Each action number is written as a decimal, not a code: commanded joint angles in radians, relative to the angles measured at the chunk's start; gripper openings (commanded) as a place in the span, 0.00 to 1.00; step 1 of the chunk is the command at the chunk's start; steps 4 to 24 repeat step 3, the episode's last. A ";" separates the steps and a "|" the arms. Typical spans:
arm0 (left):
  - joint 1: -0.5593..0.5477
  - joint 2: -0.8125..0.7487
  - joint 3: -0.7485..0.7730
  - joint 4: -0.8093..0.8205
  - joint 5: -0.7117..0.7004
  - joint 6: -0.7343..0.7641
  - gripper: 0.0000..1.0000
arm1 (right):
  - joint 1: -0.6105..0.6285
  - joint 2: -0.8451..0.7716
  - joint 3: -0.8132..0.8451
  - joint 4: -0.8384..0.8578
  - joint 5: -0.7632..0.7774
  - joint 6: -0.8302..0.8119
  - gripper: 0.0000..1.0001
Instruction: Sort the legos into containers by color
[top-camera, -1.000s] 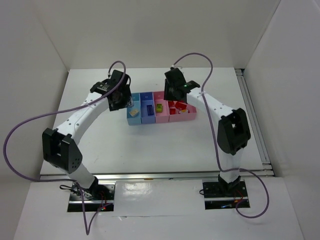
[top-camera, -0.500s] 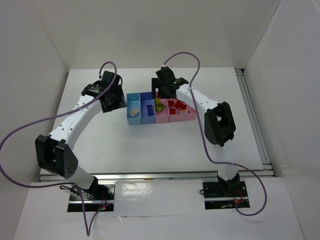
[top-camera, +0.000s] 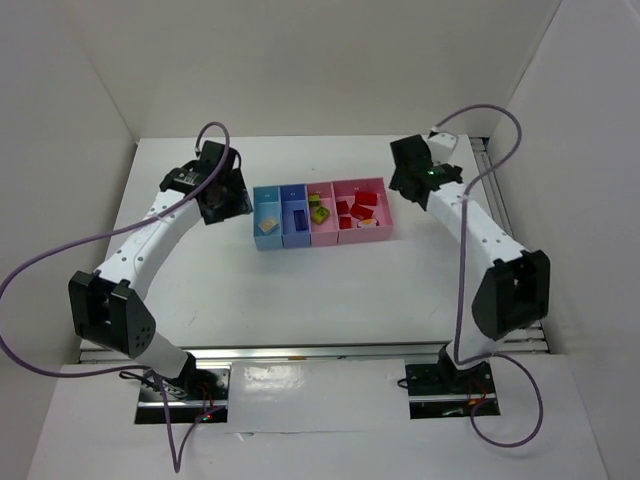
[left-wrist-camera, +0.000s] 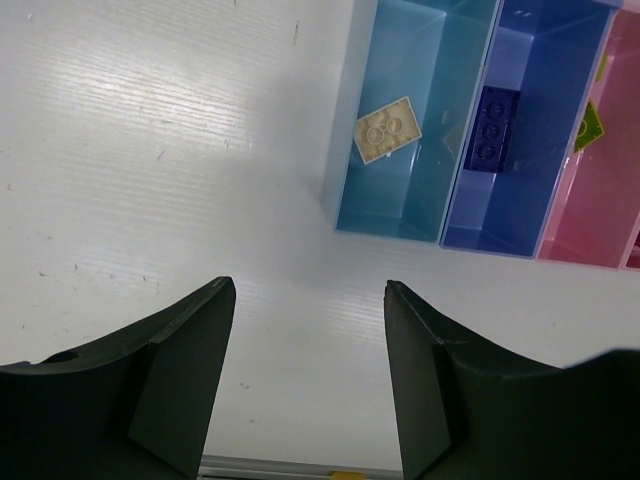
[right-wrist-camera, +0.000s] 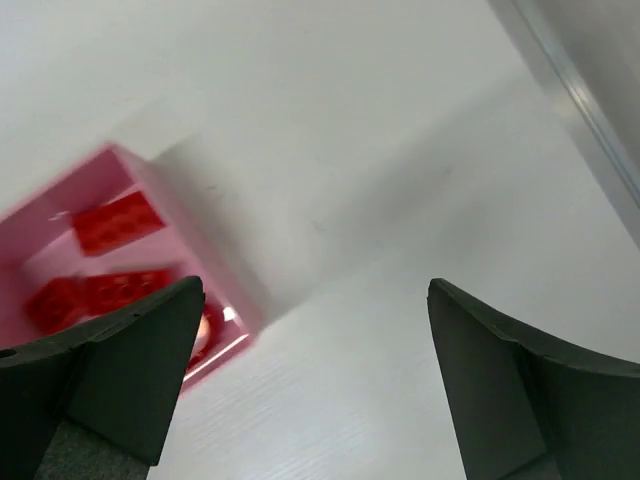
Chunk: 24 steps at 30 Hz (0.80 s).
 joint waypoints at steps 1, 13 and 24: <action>0.006 -0.027 0.021 0.033 0.014 0.012 0.72 | -0.029 -0.083 -0.130 -0.118 0.096 0.074 1.00; 0.017 -0.008 0.021 0.044 0.014 0.012 0.72 | -0.049 -0.138 -0.176 -0.118 0.087 0.084 1.00; 0.017 -0.008 0.021 0.044 0.014 0.012 0.72 | -0.049 -0.138 -0.176 -0.118 0.087 0.084 1.00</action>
